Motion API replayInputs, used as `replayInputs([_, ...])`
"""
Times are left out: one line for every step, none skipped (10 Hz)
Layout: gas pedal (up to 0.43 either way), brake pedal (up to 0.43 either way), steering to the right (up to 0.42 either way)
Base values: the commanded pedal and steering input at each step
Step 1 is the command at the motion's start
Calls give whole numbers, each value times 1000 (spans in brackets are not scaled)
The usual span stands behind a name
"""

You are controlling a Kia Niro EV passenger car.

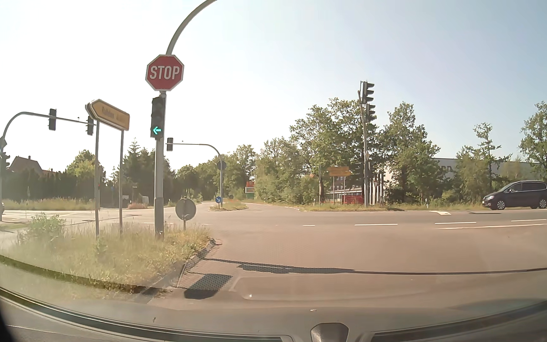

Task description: Follow the waypoints while adhering to traffic rules and regulations

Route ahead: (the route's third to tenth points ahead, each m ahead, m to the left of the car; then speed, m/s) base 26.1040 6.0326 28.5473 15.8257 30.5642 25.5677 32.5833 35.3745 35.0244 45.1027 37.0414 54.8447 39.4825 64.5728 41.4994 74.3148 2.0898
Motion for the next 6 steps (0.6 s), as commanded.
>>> replayInputs([409,6,-6])
replayInputs([409,6,-6])
replayInputs([409,6,-6])
replayInputs([409,6,-6])
replayInputs([409,0,-6])
replayInputs([409,6,-6])
